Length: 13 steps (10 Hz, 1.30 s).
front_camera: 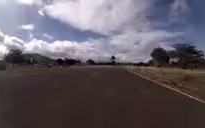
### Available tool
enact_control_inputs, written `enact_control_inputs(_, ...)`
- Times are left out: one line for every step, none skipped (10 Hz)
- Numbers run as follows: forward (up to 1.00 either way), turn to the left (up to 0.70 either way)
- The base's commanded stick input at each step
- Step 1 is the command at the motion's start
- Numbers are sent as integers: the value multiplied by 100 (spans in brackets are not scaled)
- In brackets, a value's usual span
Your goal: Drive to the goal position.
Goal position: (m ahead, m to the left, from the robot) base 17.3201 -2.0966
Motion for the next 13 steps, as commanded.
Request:
enact_control_inputs(70,0)
enact_control_inputs(70,0)
enact_control_inputs(70,0)
enact_control_inputs(70,0)
enact_control_inputs(70,0)
enact_control_inputs(70,0)
enact_control_inputs(70,0)
enact_control_inputs(70,0)
enact_control_inputs(70,0)
enact_control_inputs(70,0)
enact_control_inputs(70,0)
enact_control_inputs(70,0)
enact_control_inputs(70,0)
